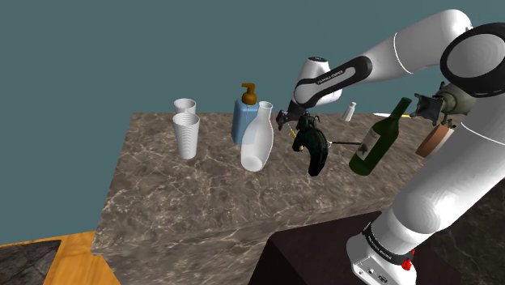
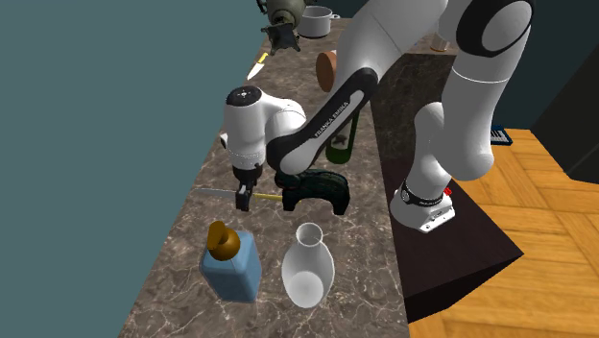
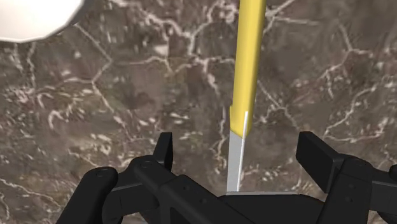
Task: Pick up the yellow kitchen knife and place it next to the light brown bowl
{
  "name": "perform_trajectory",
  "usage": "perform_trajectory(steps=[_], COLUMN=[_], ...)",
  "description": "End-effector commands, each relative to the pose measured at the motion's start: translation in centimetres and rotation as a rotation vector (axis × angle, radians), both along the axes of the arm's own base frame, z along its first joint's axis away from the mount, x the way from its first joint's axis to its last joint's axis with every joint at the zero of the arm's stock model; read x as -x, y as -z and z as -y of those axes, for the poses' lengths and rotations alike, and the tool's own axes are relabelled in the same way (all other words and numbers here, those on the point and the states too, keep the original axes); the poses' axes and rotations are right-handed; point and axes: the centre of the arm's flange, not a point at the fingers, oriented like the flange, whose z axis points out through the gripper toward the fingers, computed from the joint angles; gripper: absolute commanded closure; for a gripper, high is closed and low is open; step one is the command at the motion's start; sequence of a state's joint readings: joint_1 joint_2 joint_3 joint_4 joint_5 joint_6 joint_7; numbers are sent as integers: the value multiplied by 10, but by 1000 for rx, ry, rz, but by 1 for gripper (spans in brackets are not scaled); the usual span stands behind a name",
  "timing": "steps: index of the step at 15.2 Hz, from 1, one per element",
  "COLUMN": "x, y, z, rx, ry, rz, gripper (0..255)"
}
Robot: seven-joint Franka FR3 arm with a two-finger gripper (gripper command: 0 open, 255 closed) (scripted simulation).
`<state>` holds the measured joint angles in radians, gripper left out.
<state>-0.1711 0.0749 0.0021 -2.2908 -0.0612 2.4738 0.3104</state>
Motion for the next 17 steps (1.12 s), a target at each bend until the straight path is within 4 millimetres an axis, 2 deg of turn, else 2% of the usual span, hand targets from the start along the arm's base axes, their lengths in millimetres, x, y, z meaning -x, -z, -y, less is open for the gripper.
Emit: perform_trajectory(steps=[1,5,6,15,17], x=[0,0,0,0,0], y=[1,1,1,1,-9], z=[0,0,0,0,0], rx=[0,0,0,0,0], ry=[0,0,0,0,0], rz=[0,0,0,0,0], gripper=[0,0,255,255,255])
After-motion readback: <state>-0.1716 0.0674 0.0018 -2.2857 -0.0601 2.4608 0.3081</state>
